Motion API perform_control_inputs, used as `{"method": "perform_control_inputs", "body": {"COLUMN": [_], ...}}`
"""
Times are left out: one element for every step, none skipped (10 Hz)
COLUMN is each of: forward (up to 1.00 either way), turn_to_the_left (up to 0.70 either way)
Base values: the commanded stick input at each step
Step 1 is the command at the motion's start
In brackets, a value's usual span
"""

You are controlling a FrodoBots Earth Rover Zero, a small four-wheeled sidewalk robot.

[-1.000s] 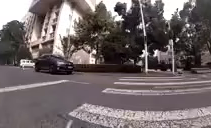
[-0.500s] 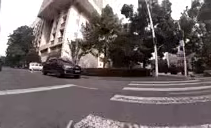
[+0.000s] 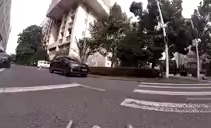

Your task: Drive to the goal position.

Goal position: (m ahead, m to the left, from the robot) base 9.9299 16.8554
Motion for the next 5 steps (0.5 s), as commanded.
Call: {"method": "perform_control_inputs", "body": {"forward": [0.70,0.70,0.70,0.70,0.70], "turn_to_the_left": [0.14,0.14,0.14,0.14,0.14]}}
